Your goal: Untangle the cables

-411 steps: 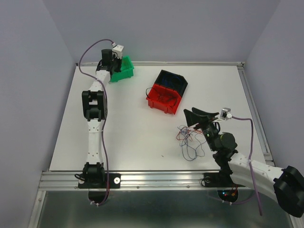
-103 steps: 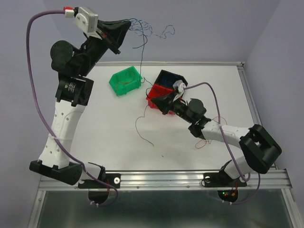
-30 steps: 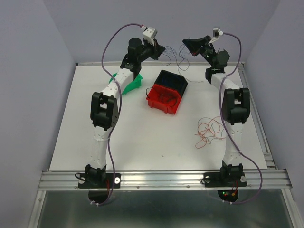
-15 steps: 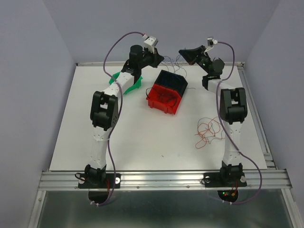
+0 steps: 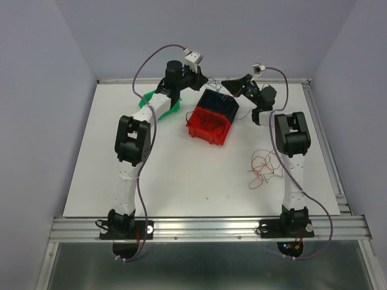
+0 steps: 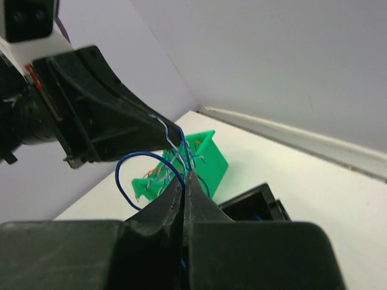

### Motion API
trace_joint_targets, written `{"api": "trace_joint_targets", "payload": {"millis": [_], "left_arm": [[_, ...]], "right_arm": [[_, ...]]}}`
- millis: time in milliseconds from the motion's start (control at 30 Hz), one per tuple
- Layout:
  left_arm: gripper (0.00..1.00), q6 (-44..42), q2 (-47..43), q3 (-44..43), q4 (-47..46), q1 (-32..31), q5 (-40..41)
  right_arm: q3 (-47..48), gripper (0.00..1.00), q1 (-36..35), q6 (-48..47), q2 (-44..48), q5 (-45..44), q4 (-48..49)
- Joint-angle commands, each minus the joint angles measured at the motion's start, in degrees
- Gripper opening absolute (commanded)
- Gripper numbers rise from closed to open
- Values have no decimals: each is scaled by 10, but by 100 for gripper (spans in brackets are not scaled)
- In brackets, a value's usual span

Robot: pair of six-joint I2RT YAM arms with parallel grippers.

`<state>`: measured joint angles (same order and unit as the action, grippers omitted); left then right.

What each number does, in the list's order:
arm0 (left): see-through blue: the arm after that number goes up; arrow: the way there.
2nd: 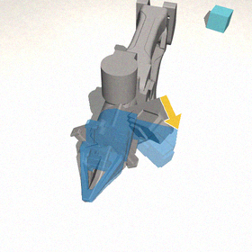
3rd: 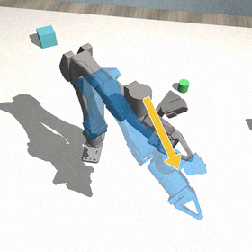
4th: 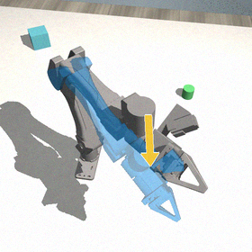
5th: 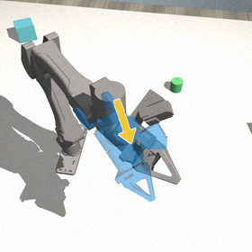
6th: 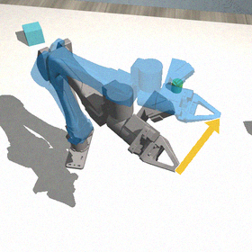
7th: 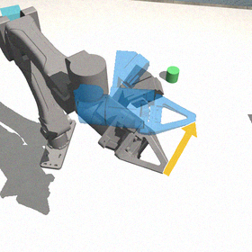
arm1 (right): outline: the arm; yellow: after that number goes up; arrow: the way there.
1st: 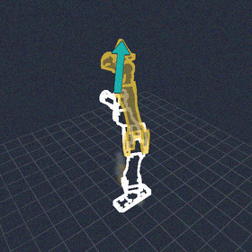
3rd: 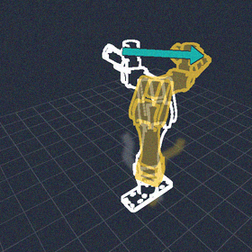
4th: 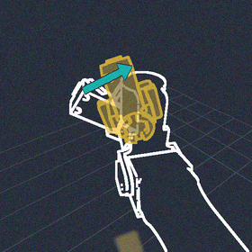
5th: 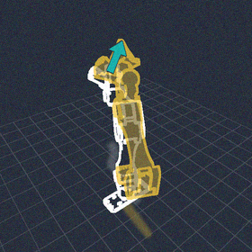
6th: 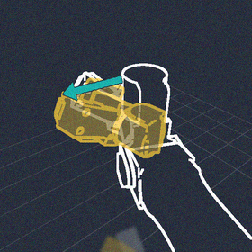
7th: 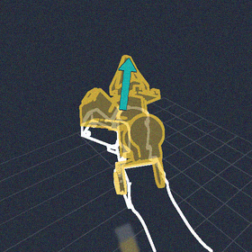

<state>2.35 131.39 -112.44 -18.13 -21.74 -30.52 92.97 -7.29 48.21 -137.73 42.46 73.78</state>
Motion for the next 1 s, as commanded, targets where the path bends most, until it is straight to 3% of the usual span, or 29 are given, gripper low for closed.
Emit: {"api": "trace_joint_targets", "payload": {"millis": [0, 333, 467, 667, 967], "left_arm": [[0, -16, -38, 10, -1, -8, -20], [0, -65, -18, 4, 78, -44, 44], [0, -89, -5, -4, 127, -54, 101], [0, -96, 45, -64, 184, -55, 115], [0, -114, 75, -89, 217, -71, 147]], "right_arm": [[-49, 1, -9, -37, 35, -11, 16], [-98, 0, -27, -144, 75, -66, -137], [-105, 1, -44, -214, 95, -114, -237], [-68, 1, -82, -292, 95, -195, -390], [-37, 1, -109, -298, 84, -320, -518]]}}
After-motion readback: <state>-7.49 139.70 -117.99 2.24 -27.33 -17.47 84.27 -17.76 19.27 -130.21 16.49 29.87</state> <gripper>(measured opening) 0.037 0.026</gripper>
